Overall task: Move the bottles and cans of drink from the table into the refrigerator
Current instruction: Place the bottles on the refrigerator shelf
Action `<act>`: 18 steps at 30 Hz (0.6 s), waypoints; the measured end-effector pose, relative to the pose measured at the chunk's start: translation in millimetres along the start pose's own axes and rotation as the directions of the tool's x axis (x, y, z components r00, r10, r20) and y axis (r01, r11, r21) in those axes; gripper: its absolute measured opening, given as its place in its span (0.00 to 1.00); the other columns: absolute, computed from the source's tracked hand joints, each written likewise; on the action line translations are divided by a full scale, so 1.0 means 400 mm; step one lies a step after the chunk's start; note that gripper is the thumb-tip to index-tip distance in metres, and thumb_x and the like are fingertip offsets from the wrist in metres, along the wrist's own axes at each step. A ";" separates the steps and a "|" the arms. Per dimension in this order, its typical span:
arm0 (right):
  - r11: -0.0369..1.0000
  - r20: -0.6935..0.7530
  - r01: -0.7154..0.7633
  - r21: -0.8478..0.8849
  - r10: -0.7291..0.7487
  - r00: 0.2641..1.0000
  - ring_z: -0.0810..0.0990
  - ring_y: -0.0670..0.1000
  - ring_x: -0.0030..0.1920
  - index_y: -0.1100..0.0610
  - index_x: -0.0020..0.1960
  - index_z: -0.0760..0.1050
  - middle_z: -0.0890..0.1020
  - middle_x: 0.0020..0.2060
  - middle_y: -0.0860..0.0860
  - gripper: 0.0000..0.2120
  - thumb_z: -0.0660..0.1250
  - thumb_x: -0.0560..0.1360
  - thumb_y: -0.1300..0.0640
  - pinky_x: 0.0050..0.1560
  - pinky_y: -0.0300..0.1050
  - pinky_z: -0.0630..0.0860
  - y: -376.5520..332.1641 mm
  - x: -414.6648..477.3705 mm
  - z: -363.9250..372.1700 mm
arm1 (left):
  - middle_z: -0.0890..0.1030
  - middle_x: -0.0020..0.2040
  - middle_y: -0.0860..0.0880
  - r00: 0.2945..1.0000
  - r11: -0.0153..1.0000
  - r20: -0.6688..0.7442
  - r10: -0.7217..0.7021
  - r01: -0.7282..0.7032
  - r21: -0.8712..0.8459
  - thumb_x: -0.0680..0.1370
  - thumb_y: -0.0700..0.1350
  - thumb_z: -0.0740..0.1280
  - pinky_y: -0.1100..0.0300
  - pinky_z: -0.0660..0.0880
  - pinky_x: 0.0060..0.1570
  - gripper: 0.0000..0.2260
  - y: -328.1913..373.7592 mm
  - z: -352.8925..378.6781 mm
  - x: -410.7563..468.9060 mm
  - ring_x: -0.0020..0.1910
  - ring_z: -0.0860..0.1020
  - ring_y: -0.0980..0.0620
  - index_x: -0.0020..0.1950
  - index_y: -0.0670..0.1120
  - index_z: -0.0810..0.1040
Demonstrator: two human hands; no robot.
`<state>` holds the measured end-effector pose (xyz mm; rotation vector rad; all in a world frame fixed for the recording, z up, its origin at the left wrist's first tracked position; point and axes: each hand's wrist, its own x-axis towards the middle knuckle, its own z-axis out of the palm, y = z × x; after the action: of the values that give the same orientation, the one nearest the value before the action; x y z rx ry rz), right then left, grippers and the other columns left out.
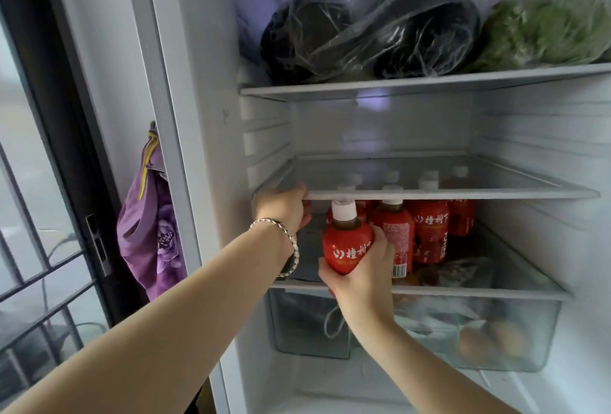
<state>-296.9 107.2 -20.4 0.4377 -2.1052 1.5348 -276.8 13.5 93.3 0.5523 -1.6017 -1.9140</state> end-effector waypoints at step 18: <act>0.902 0.097 -0.091 -0.422 0.145 0.985 0.73 0.53 0.61 0.58 0.67 0.59 0.69 0.61 0.52 0.41 0.69 0.66 0.34 0.53 0.46 0.75 -0.007 0.054 -0.009 | 0.78 0.35 0.51 0.995 0.994 0.021 0.101 -0.102 0.033 0.78 0.43 0.65 0.64 0.74 0.36 0.10 -0.025 -0.014 -0.002 0.35 0.76 0.56 0.37 0.47 0.74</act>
<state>-312.6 110.4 -5.4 0.2597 -2.5170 1.0904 -274.2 10.9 82.5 0.4587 -1.6447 -1.8258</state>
